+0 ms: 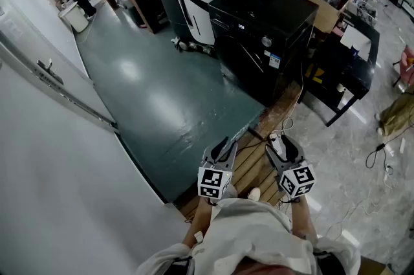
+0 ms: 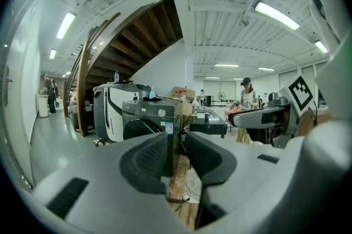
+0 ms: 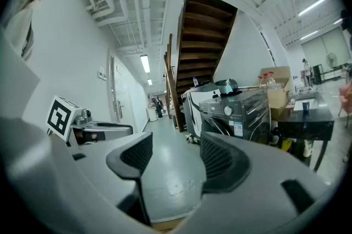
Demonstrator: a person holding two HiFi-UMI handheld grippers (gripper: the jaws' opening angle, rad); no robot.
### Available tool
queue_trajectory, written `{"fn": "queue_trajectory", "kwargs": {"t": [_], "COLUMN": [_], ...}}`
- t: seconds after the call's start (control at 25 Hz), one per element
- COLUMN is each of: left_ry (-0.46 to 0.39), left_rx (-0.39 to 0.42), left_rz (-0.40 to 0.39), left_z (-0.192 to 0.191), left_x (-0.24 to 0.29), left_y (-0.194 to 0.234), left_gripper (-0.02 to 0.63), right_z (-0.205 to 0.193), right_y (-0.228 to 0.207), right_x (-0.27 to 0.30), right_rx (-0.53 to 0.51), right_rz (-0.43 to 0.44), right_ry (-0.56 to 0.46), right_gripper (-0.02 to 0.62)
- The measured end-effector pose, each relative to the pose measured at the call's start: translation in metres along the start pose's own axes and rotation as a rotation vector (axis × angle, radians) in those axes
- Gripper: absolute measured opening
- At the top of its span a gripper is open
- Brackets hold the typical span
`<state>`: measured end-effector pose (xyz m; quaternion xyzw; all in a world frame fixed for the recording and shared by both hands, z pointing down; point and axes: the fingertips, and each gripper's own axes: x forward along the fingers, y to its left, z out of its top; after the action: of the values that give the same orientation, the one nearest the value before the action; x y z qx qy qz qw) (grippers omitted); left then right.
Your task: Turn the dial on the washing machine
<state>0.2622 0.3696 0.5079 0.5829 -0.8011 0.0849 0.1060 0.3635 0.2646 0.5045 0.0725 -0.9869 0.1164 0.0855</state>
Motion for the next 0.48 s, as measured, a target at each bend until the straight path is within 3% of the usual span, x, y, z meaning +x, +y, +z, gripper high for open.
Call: {"fn": "queue_trajectory", "kwargs": {"t": [0.16,0.48], "left_ry": [-0.040,-0.019], "left_rx": [0.019,0.019], "left_rz": [-0.006,0.023], "left_z": [0.010,0.012], "left_x": [-0.001,0.000], "left_y": [-0.018,-0.028], "left_gripper": [0.107,0.107], "right_z": [0.001,-0.003], "right_y": [-0.005,-0.006], "right_x": [-0.009,0.001], "right_rx": [-0.004,-0.004], "right_rz": [-0.003,0.048], "right_ry": [-0.011,-0.005], "right_gripper": [0.268,0.288]}}
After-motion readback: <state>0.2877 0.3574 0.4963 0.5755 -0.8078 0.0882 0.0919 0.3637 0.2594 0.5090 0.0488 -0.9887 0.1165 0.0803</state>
